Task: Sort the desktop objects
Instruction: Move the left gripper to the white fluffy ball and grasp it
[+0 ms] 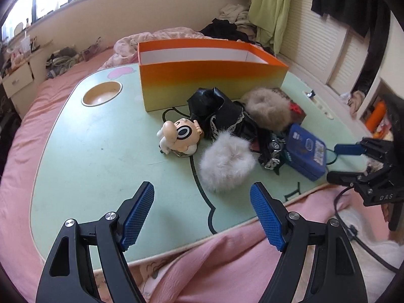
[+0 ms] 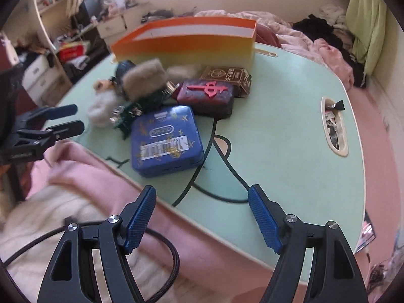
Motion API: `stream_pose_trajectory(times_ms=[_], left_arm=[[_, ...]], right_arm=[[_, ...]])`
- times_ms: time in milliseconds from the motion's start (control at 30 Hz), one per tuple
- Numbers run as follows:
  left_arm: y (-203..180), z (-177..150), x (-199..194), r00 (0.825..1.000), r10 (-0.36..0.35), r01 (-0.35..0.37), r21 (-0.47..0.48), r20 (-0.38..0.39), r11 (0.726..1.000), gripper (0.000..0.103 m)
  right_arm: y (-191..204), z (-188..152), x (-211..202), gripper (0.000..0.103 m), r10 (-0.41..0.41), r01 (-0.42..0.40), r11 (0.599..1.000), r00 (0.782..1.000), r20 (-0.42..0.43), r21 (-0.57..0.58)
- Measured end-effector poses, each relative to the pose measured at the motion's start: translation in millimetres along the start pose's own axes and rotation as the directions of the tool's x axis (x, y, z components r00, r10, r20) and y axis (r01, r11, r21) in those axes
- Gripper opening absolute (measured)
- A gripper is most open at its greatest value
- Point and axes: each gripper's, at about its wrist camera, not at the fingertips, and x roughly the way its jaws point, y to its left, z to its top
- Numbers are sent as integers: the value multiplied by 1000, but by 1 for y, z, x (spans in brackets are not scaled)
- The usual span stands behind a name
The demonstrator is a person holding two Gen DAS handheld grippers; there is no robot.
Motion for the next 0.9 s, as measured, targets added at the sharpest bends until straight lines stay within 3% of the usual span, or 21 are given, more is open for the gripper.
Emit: stream_pose_trajectory(times_ms=[133, 200, 367, 433, 467, 533, 767, 900], left_arm=[[-3, 2, 13, 1000, 8, -8, -10, 8, 1000, 78], [-3, 3, 16, 998, 49, -48, -20, 29, 999, 78], [-2, -1, 17, 994, 94, -91, -43, 64, 995, 78], [-3, -6, 18, 987, 132, -130, -31, 87, 991, 81], [-4, -6, 18, 986, 139, -137, -27, 95, 990, 91], [-7, -7, 23, 988, 127, -126, -18, 82, 992, 103], [-10, -6, 24, 990, 102, -103, 2, 93, 995, 103], [-10, -6, 25, 990, 102, -103, 4, 94, 995, 103]], right_arm=[[12, 13, 11, 67, -10, 9, 1000, 999, 51, 4], [15, 22, 17, 63, 6, -8, 1000, 998, 63, 19], [16, 14, 4, 63, 19, -32, 994, 993, 116, 103], [20, 1, -3, 71, -14, -3, 994, 989, 150, 110], [25, -6, -1, 81, -29, 14, 995, 988, 152, 102], [36, -13, 5, 89, -82, 75, 996, 982, 169, 46], [36, -7, 11, 103, -79, 73, 997, 982, 174, 40], [34, -7, 11, 103, -78, 72, 997, 982, 174, 39]])
